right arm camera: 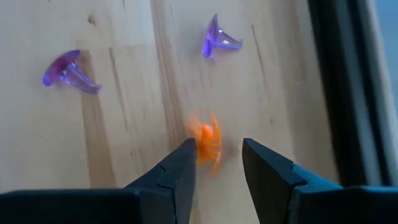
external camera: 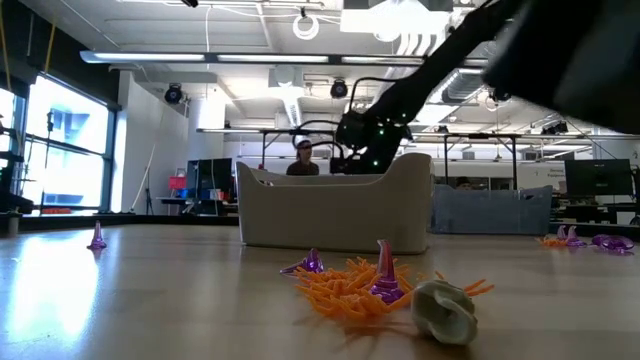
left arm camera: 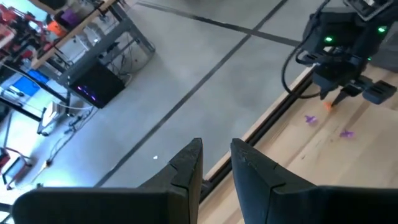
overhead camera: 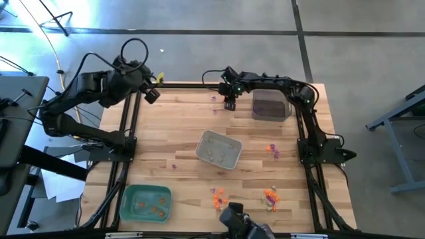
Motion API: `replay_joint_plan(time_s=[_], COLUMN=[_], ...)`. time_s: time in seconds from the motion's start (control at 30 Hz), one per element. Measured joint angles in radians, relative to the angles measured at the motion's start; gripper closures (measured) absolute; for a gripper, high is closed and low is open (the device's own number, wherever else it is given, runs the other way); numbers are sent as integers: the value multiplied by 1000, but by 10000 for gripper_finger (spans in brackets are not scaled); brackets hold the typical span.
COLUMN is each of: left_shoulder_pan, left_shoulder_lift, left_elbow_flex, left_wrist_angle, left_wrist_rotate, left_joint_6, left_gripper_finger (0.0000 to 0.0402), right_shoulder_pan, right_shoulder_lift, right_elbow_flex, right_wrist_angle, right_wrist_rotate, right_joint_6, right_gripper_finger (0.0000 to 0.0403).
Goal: Sort Halloween decoration
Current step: Put the orange spider toy into the green bin
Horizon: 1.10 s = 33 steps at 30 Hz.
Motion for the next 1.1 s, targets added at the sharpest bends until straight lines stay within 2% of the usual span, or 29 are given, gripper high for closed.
replay_joint_plan(time_s=[0.1,0.43,0.53,0.73,0.97,1.1], left_shoulder_pan=[21,52,52,52,51,52], left_shoulder_lift=[8,22,21,21,19,8], left_elbow_flex=[0,0,0,0,0,0], left_wrist_angle=[1,5,5,4,-34,-91], left_wrist_rotate=[14,73,73,73,78,92], left_joint_6=[3,0,1,2,17,6], left_gripper_finger=[332,332,332,332,332,332], right_shoulder_pan=[-12,-12,-9,-6,-5,-5], right_shoulder_lift=[28,44,45,46,6,-64], right_elbow_flex=[26,45,45,46,39,37], right_wrist_angle=[-24,-38,-60,-97,-157,-181], right_wrist_rotate=[-51,-52,-52,-76,-70,-71], right_joint_6=[12,13,20,98,216,266], right_gripper_finger=[274,280,306,393,398,397])
